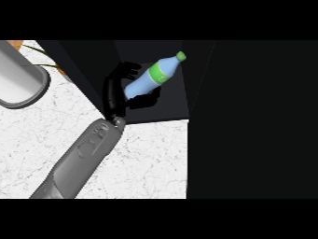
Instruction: Pick up the bottled water, place it into the cabinet and close the cabinet
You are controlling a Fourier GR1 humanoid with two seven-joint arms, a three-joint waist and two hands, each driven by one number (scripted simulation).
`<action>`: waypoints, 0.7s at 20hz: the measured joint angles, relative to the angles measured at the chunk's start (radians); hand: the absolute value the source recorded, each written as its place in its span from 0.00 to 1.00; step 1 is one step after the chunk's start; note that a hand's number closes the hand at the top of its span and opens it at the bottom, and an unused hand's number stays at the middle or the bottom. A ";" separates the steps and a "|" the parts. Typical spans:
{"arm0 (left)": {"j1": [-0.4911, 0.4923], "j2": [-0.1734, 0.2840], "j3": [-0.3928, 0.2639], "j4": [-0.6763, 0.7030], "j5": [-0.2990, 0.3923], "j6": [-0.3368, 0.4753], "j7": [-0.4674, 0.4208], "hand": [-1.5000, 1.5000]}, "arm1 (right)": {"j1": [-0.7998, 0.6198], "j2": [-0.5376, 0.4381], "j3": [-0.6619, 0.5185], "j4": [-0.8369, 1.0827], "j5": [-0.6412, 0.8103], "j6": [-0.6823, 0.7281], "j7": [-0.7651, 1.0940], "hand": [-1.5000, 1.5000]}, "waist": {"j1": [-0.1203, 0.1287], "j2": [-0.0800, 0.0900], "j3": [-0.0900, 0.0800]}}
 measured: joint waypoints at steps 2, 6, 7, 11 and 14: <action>-0.073 0.001 0.026 0.099 0.006 -0.037 -0.006 0.00 | -0.007 0.001 -0.006 0.007 -0.004 0.000 -0.001 0.00 | -0.002 0.008 -0.002; -0.180 -0.008 0.082 0.270 0.023 -0.097 -0.049 0.00 | 0.006 0.003 0.000 0.002 0.001 -0.004 -0.007 0.00 | -0.006 0.016 -0.005; -0.201 -0.012 0.097 0.306 0.031 -0.110 -0.062 0.00 | 0.012 0.001 0.000 -0.001 0.002 -0.003 -0.012 0.00 | -0.005 0.016 -0.005; -0.256 -0.034 0.147 0.413 0.048 -0.135 -0.112 0.00 | 0.016 -0.007 -0.007 -0.003 -0.002 0.005 -0.020 0.00 | 0.000 0.009 -0.002; -0.277 -0.049 0.185 0.458 0.067 -0.155 -0.157 0.00 | 0.013 -0.006 -0.006 0.011 0.002 0.008 -0.030 0.00 | 0.006 0.004 0.000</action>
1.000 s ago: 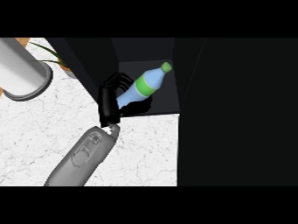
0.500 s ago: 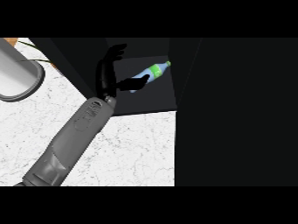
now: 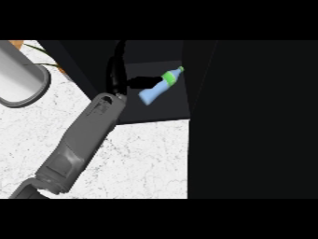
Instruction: Pick up the bottled water, place it into the cabinet and close the cabinet
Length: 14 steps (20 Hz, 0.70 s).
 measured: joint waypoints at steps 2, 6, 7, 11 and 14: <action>-0.010 -0.009 0.030 0.016 0.018 -0.021 -0.052 0.00 | 0.008 -0.001 -0.002 0.001 -0.001 0.000 -0.004 0.00 | 0.004 -0.002 0.000; -0.028 -0.027 0.098 0.035 0.070 -0.096 -0.166 0.00 | 0.012 -0.009 -0.011 -0.014 -0.005 -0.001 -0.003 0.00 | 0.012 -0.003 -0.001; -0.033 -0.031 0.117 0.039 0.086 -0.117 -0.189 0.00 | 0.013 -0.010 -0.015 -0.018 -0.006 -0.002 -0.001 0.00 | 0.015 -0.003 -0.001; -0.048 -0.045 0.177 0.048 0.136 -0.217 -0.296 0.00 | 0.013 0.000 -0.001 -0.019 0.018 -0.017 -0.006 0.00 | 0.024 -0.002 -0.002; -0.052 -0.056 0.196 0.047 0.153 -0.294 -0.355 0.00 | 0.026 0.005 0.002 -0.020 0.023 -0.022 -0.022 0.00 | 0.031 -0.002 -0.001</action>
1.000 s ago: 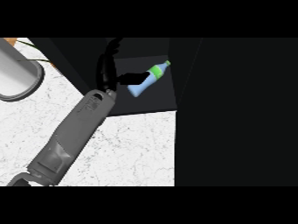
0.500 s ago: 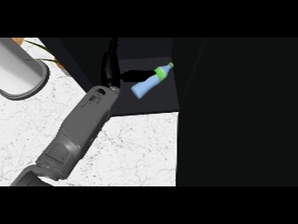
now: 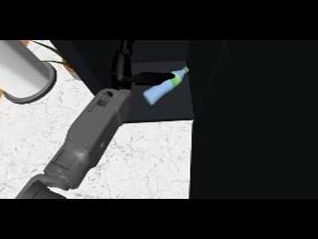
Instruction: Pick up the bottled water, place it into the cabinet and close the cabinet
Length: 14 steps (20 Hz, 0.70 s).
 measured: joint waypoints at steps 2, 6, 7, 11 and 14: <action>0.002 -0.009 0.007 -0.005 0.005 -0.027 -0.033 0.00 | 0.010 -0.005 -0.006 -0.011 -0.004 -0.002 0.000 0.00 | 0.007 -0.001 0.000; 0.022 -0.010 -0.029 -0.045 0.016 -0.075 -0.040 0.00 | 0.023 -0.005 -0.005 -0.019 -0.004 -0.012 0.004 0.00 | 0.018 -0.001 0.000; 0.031 -0.009 -0.040 -0.059 0.020 -0.086 -0.041 0.00 | 0.022 0.001 0.000 -0.004 0.009 -0.017 -0.007 0.00 | 0.021 -0.002 0.000; 0.110 -0.010 -0.071 -0.162 0.048 -0.128 -0.027 0.00 | 0.025 0.007 0.007 -0.013 0.021 -0.038 0.004 0.00 | 0.040 -0.006 -0.003; 0.162 -0.009 -0.108 -0.257 0.068 -0.153 0.014 0.00 | 0.045 0.005 0.021 -0.036 0.025 -0.044 0.009 0.00 | 0.046 -0.008 -0.004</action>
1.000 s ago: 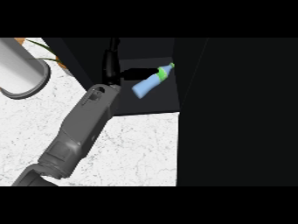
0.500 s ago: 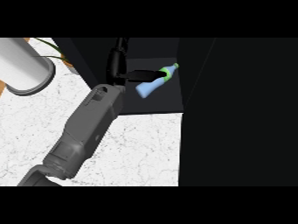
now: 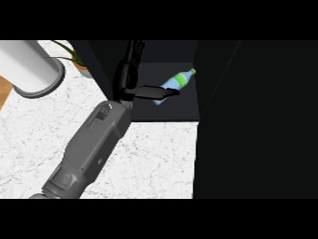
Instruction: Pick up the bottled water, place it into the cabinet and close the cabinet
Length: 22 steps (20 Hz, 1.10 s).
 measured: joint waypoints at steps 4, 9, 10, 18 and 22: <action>0.095 0.001 -0.053 -0.153 0.018 -0.031 0.070 0.00 | -0.003 0.004 0.004 0.001 0.004 -0.012 0.007 0.00 | 0.012 -0.004 0.001; 0.271 0.005 -0.117 -0.407 0.029 -0.014 0.148 0.00 | 0.000 -0.001 0.003 0.001 -0.004 -0.011 0.010 0.00 | 0.027 -0.010 0.002; 0.306 0.008 -0.125 -0.464 0.029 0.002 0.169 0.00 | 0.007 -0.003 0.013 -0.009 -0.001 -0.012 0.014 0.00 | 0.027 -0.011 0.002; 0.668 0.080 -0.241 -0.953 0.010 0.046 0.276 0.00 | 0.031 -0.026 0.033 -0.056 0.006 -0.014 0.028 0.00 | 0.023 -0.010 0.000; 0.807 0.116 -0.299 -1.141 0.007 0.045 0.326 0.00 | 0.018 -0.044 0.057 -0.045 0.054 -0.006 0.015 0.00 | 0.018 -0.008 -0.001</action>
